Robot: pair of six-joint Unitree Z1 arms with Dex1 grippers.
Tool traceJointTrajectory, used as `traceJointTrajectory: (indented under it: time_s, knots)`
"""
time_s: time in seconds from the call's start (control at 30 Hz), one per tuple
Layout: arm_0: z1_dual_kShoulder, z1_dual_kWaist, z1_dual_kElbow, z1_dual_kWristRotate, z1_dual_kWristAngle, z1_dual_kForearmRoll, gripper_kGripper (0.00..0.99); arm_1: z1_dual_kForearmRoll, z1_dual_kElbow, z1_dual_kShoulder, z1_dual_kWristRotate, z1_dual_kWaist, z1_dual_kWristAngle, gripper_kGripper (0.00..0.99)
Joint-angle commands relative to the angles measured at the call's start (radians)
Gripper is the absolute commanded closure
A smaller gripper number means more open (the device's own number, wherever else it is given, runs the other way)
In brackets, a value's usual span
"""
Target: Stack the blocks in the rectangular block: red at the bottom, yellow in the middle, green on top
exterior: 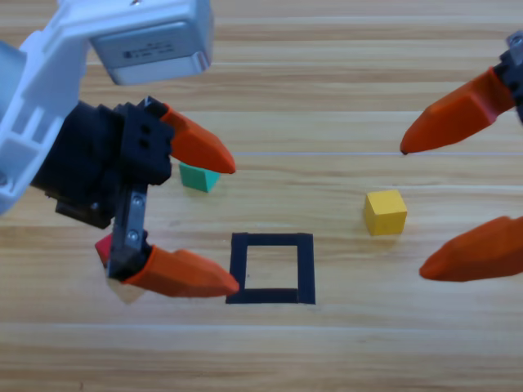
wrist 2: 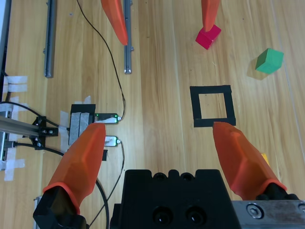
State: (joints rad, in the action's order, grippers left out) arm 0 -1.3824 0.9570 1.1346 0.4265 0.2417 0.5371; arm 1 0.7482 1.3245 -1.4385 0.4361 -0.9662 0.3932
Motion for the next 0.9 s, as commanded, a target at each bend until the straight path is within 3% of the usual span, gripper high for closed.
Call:
traceJointTrajectory:
  time_s: [0.03, 0.33, 0.4, 0.5, 0.6, 0.67, 0.77, 0.9]
  knots:
    - [-0.018, 0.023, -0.009, -0.02, -0.022, 0.011, 0.0, -0.021, -0.024, -0.08, 0.012, -0.023, -0.033, 0.004]
    - [-0.012, 0.023, -0.022, -0.025, -0.031, 0.009, 0.0, -0.023, -0.03, -0.088, -0.042, -0.023, -0.106, 0.007]
    - [-0.003, 0.023, -0.033, -0.025, -0.033, 0.007, 0.0, -0.033, -0.027, -0.095, -0.091, -0.023, -0.143, 0.007]
    - [0.005, 0.022, -0.045, -0.052, -0.067, -0.003, 0.0, -0.078, -0.039, -0.106, -0.168, -0.023, -0.263, 0.005]
    - [0.008, 0.022, -0.053, -0.21, -0.194, -0.028, 0.0, -0.11, -0.044, -0.14, -0.295, -0.023, -0.416, 0.004]
    - [0.013, 0.022, -0.055, -0.341, -0.243, -0.037, 0.0, -0.127, -0.036, -0.169, -0.418, -0.023, -0.553, 0.004]
    - [0.051, 0.022, -0.067, -0.591, -0.444, -0.034, 0.0, -0.153, -0.044, -0.212, -0.513, -0.023, -0.746, 0.004]
    - [0.098, 0.022, -0.102, -0.945, -0.619, 0.034, 0.017, -0.15, -0.041, -0.273, -0.657, -0.023, -0.78, 0.004]
